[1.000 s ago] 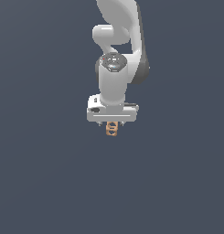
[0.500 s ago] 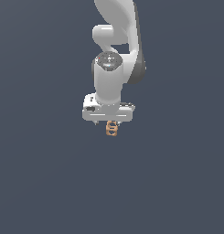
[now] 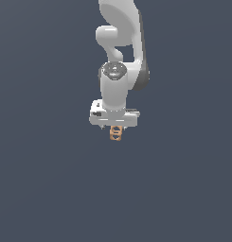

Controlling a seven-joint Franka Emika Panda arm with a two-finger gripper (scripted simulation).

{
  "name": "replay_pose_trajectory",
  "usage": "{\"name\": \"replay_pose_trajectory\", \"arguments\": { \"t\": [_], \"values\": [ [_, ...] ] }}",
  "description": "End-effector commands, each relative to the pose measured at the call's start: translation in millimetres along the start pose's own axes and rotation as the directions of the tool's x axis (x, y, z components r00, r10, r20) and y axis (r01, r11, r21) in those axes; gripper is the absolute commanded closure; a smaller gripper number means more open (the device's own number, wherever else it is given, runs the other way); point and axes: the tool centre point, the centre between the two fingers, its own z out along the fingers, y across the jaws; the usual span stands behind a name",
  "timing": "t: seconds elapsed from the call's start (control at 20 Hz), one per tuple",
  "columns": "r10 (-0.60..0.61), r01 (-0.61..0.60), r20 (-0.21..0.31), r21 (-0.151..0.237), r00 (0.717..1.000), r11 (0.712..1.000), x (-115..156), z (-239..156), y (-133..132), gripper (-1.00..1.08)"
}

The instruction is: Pick up the object and move it to a goal position.

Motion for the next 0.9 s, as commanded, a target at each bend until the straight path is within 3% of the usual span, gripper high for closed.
{"name": "replay_pose_trajectory", "arguments": {
  "t": [0.0, 0.45, 0.85],
  "values": [
    [0.022, -0.022, 0.000, 0.008, 1.000, 1.000, -10.0, 13.5, -3.4, -0.92],
    [0.084, -0.084, 0.001, 0.024, 0.996, 0.996, -39.0, 46.8, -10.6, -0.92],
    [0.091, -0.091, 0.002, 0.025, 0.996, 0.996, -42.8, 51.9, -11.3, -0.92]
  ]
}}
